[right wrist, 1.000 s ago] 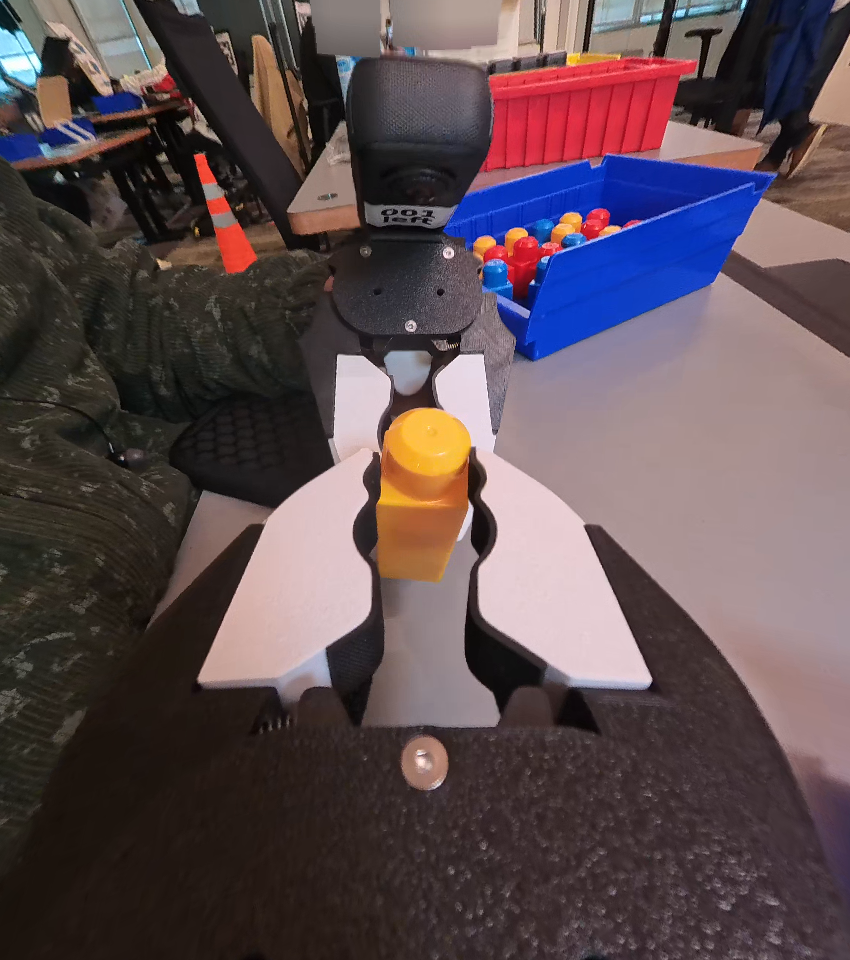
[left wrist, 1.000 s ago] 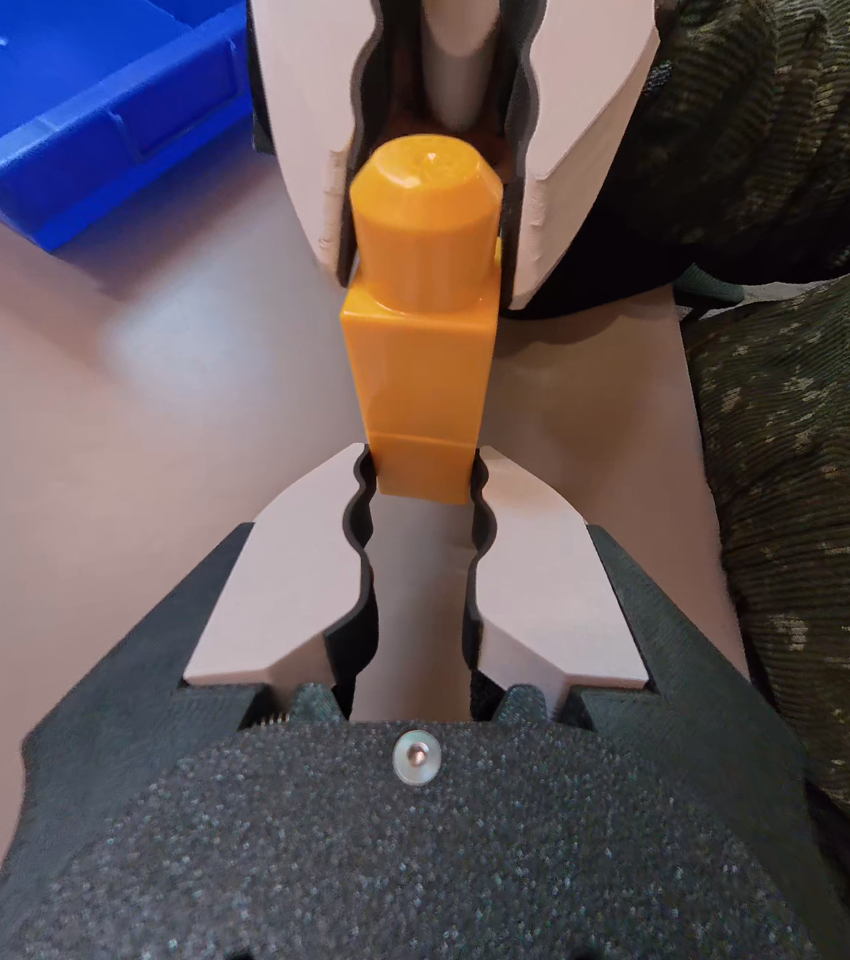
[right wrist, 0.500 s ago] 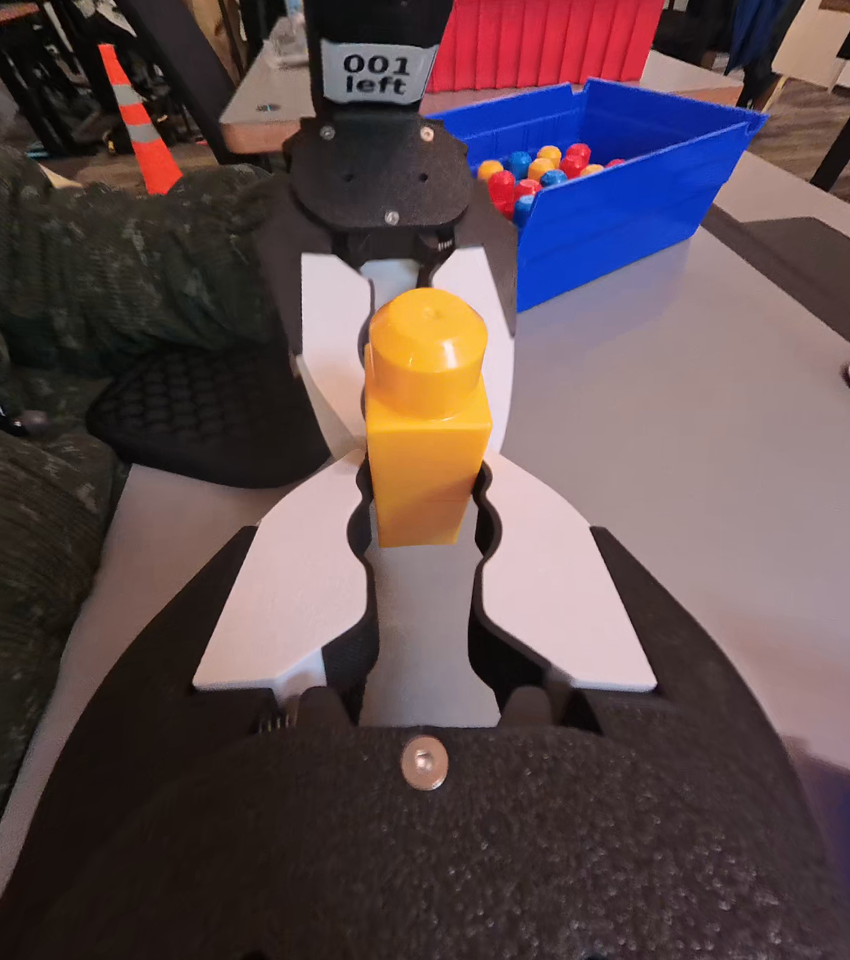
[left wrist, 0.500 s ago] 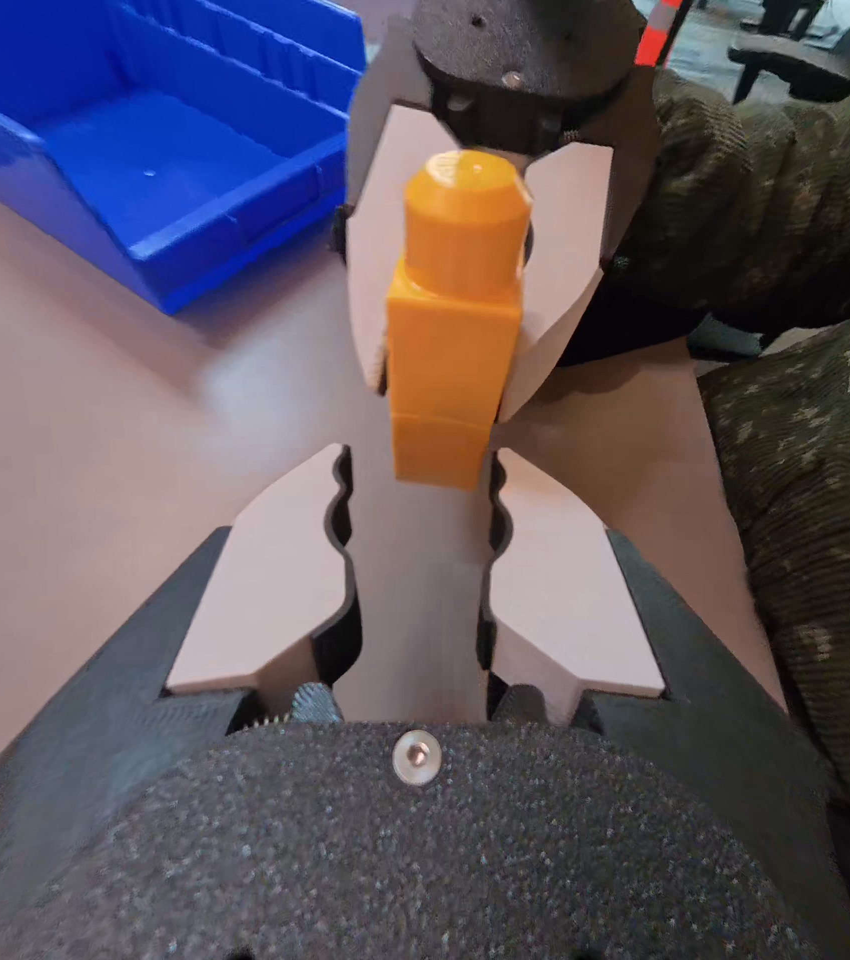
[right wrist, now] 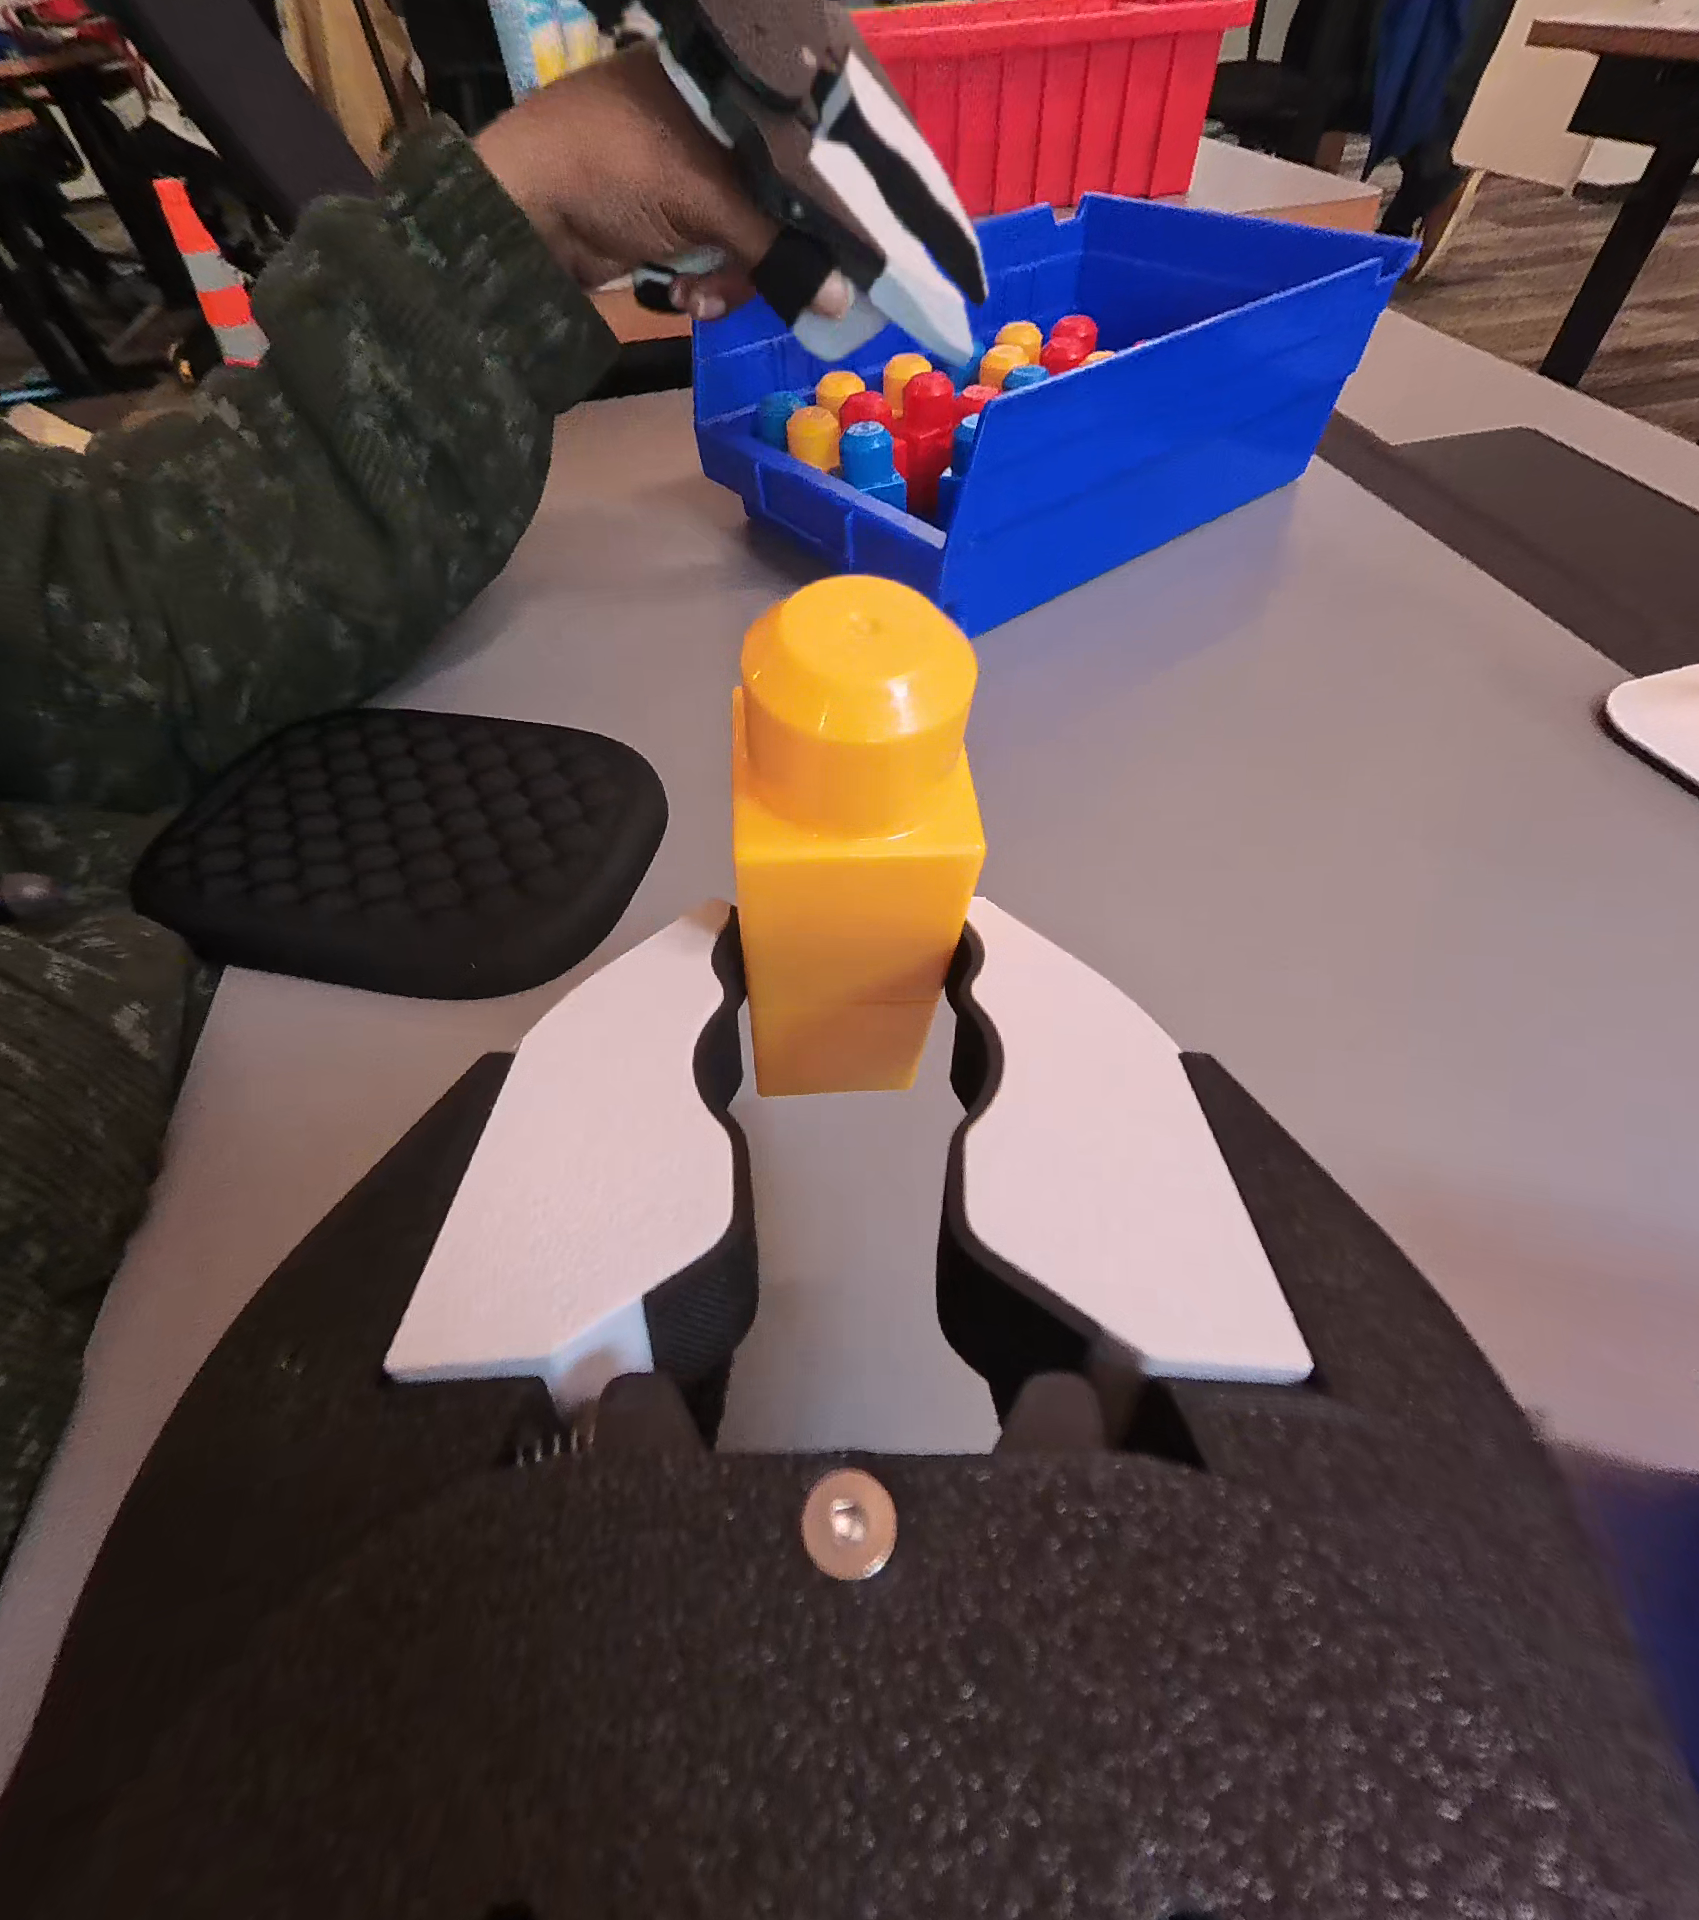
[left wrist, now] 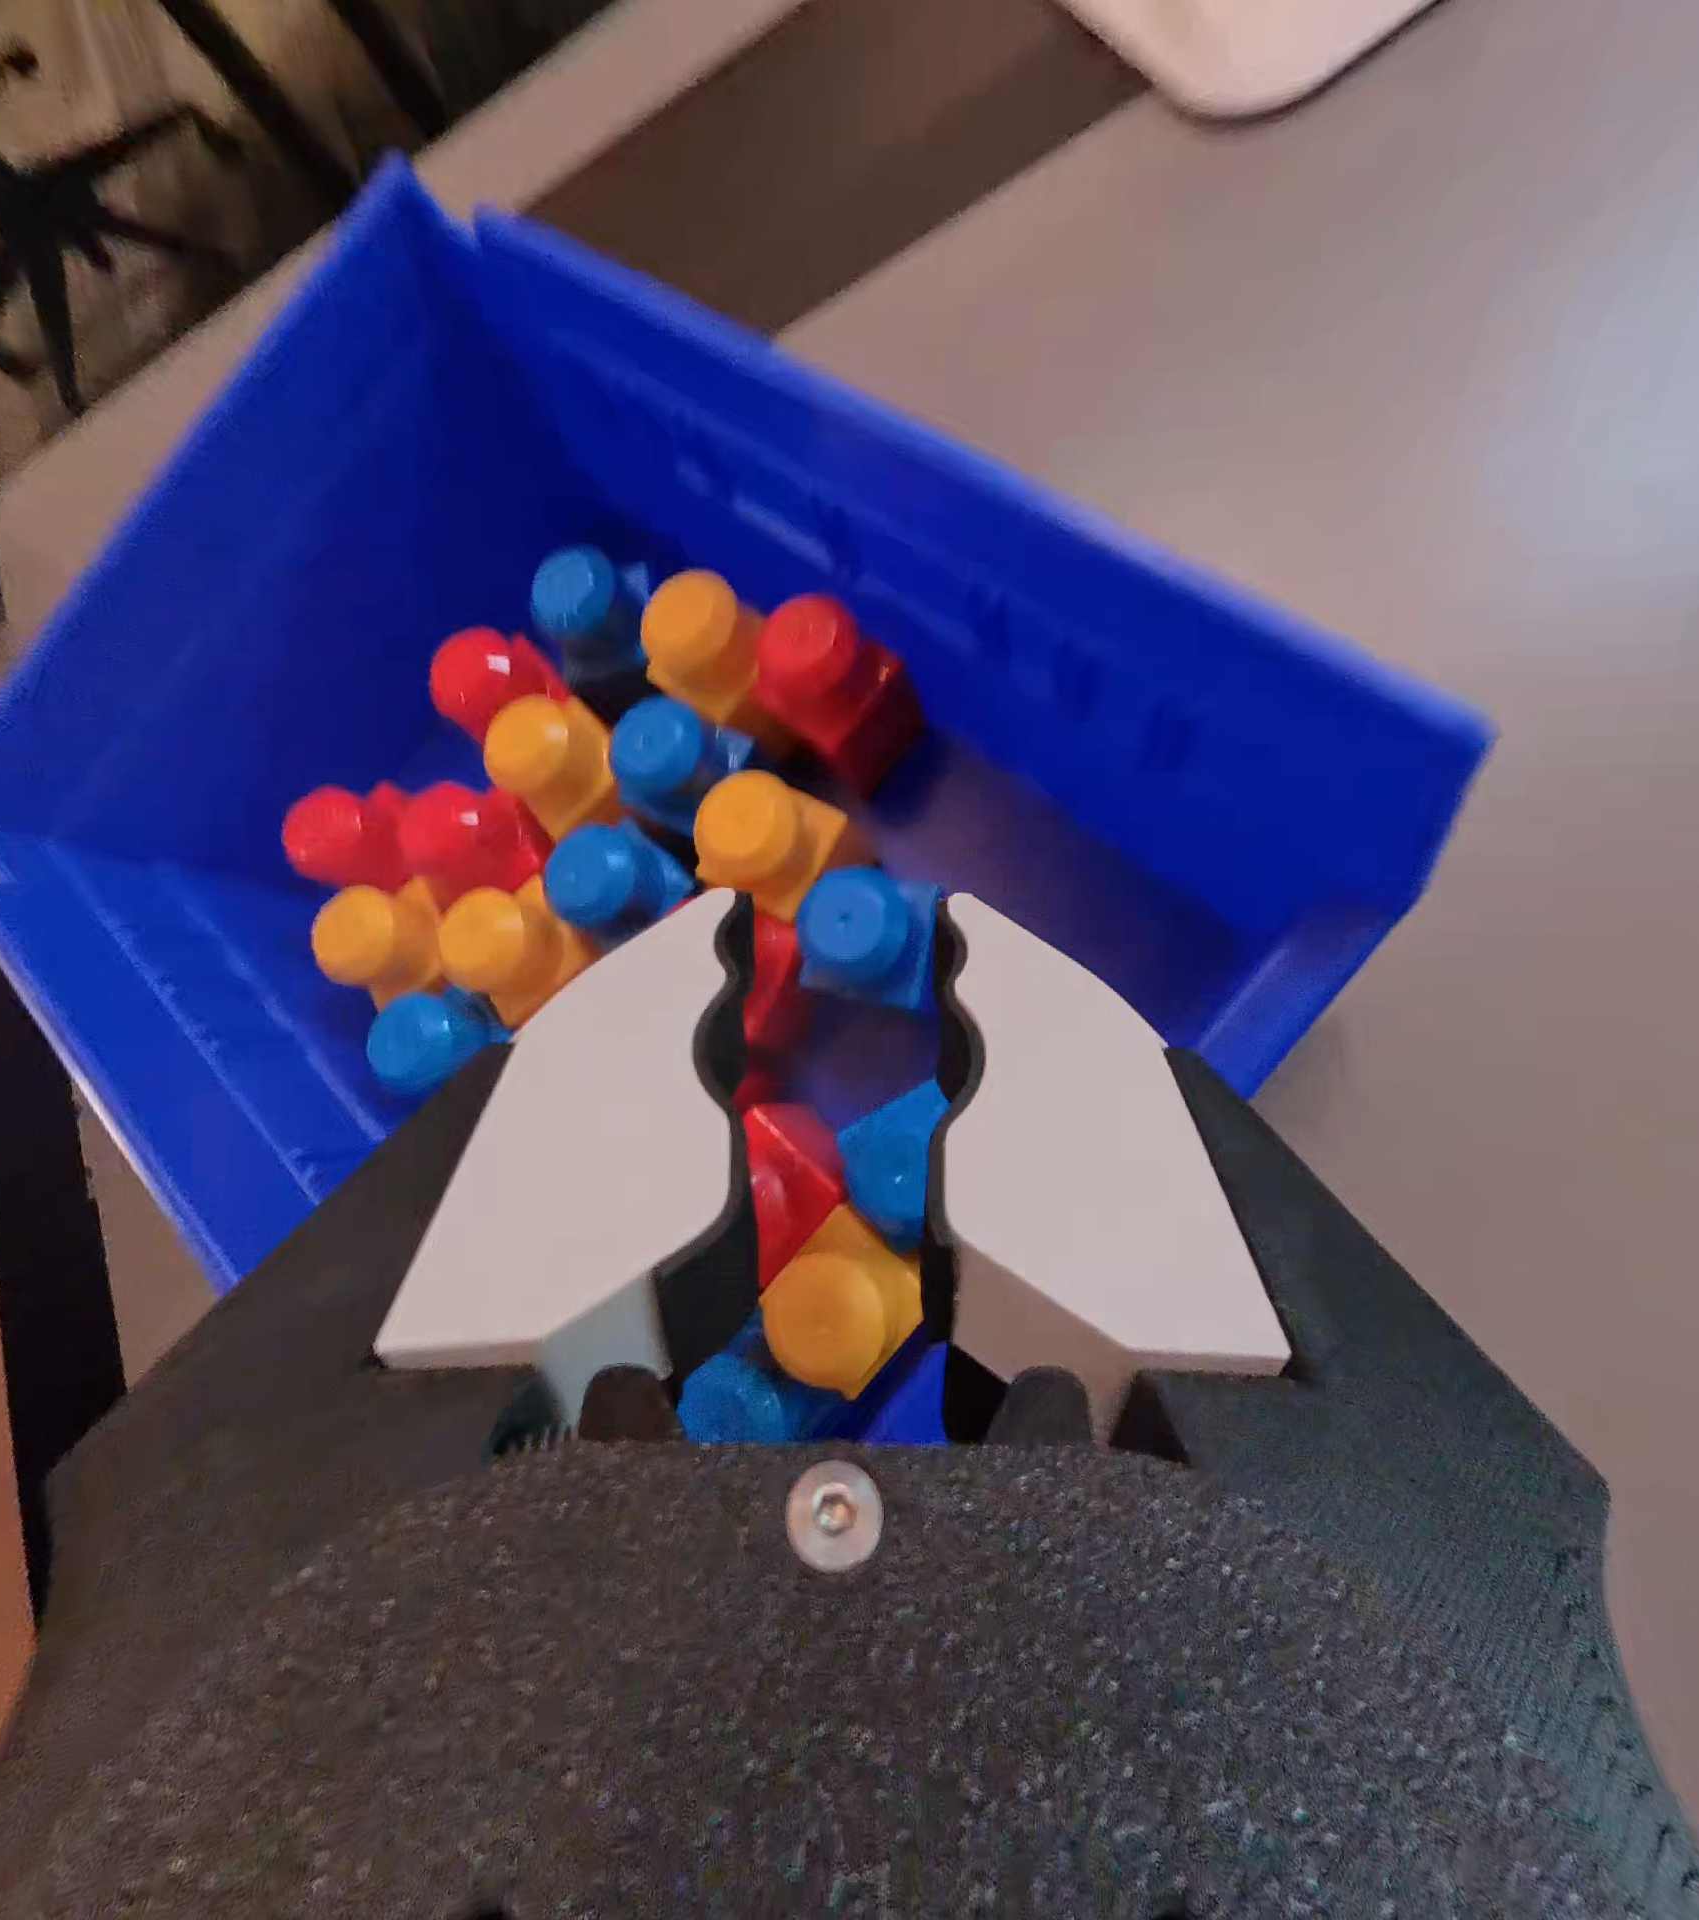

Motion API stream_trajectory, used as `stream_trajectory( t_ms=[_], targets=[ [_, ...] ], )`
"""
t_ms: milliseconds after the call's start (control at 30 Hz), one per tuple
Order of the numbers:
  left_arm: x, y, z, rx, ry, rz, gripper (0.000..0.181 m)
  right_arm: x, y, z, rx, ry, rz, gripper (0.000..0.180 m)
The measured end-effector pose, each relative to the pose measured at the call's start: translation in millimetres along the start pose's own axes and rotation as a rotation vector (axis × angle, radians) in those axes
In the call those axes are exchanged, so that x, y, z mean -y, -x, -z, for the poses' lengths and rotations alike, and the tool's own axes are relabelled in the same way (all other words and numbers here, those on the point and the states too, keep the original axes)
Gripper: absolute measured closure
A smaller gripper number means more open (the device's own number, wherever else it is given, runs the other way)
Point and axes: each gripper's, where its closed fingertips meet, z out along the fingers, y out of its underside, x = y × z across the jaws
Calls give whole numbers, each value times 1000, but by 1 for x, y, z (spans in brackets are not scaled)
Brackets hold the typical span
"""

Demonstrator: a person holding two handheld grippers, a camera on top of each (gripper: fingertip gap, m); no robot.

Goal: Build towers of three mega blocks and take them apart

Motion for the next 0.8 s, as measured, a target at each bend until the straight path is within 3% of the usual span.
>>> stream_trajectory(
  t_ms=[267, 467, 600, 800],
  targets=[
    [-30, -5, -30, -117, 203, 8, 141, -4, 2, -1, 15, 14, -13, 142],
    [-41, -7, -55, -124, 332, -96, 144, -7, 0, -2, 16, 27, -24, 143],
    [-27, -7, -49, -79, 261, -130, 145, -5, -1, -1, 12, 18, -28, 143],
    [39, -17, 10, -25, -92, -141, 145, 4, 4, 1, 23, -30, -9, 143]
  ],
)
